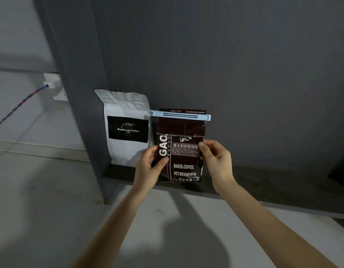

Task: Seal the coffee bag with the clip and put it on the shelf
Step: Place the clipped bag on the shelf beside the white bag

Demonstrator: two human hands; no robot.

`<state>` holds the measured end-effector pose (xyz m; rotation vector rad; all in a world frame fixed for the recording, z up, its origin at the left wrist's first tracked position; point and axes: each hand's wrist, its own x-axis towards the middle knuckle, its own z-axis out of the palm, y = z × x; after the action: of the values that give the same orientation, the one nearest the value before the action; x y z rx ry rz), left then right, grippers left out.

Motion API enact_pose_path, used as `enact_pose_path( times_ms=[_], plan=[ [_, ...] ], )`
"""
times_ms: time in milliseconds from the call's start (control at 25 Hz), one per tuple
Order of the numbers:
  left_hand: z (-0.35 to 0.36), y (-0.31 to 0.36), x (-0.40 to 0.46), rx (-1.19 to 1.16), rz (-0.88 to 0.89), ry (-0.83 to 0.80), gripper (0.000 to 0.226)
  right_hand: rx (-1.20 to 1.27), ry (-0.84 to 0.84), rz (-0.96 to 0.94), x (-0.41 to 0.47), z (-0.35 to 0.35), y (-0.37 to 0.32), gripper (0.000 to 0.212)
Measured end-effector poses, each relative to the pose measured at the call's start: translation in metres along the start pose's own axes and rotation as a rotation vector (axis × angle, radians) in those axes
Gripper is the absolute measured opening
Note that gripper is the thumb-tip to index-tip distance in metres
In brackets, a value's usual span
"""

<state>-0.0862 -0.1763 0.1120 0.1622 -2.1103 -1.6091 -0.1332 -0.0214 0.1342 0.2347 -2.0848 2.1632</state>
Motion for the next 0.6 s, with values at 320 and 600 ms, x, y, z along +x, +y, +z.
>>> enact_pose_path(
  times_ms=[320,600],
  plan=[
    [0.012,-0.016,0.026,0.12,-0.021,0.134,0.037,-0.031,0.004,-0.023,0.029,0.015,0.026,0.016],
    [0.022,-0.045,0.02,0.031,-0.019,0.154,0.045,-0.197,-0.075,0.022,0.022,0.012,0.059,0.048]
  ],
)
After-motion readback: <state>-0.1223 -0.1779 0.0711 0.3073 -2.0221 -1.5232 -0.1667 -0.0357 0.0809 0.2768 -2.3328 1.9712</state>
